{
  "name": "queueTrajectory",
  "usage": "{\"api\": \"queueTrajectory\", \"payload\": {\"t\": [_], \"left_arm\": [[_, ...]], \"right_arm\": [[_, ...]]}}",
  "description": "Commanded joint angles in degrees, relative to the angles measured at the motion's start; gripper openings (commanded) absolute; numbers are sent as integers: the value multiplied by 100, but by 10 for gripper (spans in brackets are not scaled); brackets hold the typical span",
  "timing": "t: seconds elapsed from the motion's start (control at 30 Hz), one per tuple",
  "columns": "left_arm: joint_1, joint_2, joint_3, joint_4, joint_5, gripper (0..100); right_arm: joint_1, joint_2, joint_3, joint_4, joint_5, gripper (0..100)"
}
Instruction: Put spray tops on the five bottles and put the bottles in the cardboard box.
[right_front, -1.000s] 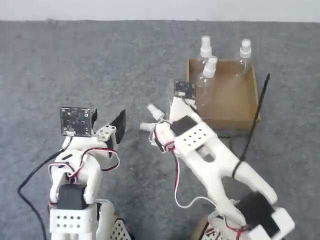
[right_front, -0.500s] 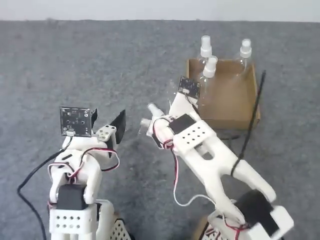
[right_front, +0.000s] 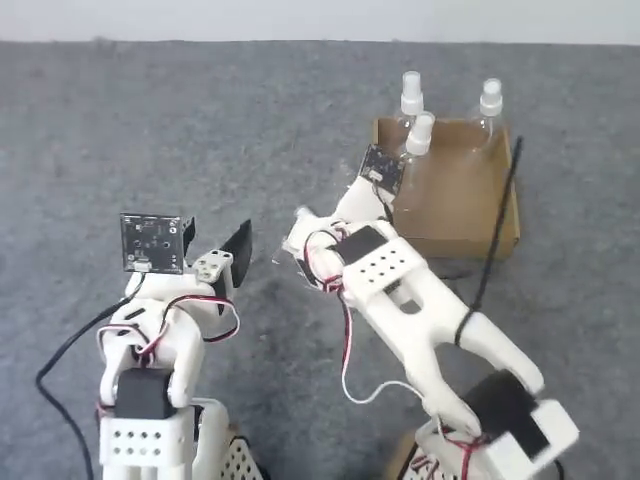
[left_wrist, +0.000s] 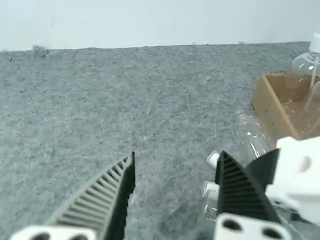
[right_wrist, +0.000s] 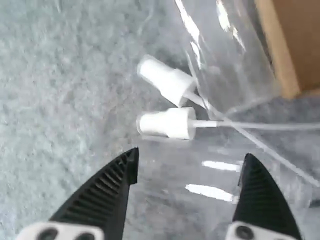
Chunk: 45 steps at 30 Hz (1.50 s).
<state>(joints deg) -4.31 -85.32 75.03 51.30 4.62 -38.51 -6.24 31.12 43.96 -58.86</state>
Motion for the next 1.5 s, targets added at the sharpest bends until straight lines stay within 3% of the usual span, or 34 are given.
{"api": "queueTrajectory", "payload": {"t": [0.0,0.3,0.53,0.73,0.83,0.97,1.13,1.27,1.47], "left_arm": [[-18,-53,-303,-35,18,236],[-18,-53,-303,-35,18,236],[105,-53,-303,9,9,236],[246,-9,-321,114,-62,235],[255,510,-523,132,-343,234],[255,2013,-1174,404,-695,232],[255,3807,-1367,88,-1204,231],[264,4879,-1376,-308,-1371,231],[1029,5741,-1385,-466,-1407,231]], "right_arm": [[4,145,-167,-101,-79,260],[189,110,-176,734,0,259],[637,-48,-176,1569,1160,260],[831,-1209,-167,2615,1943,262],[1569,-1877,-149,3073,3059,263],[2800,-2747,281,3275,5644,259],[4391,-3495,835,3609,7051,190],[5525,-3547,862,4022,8255,221],[6422,-3292,870,4066,8993,231]]}}
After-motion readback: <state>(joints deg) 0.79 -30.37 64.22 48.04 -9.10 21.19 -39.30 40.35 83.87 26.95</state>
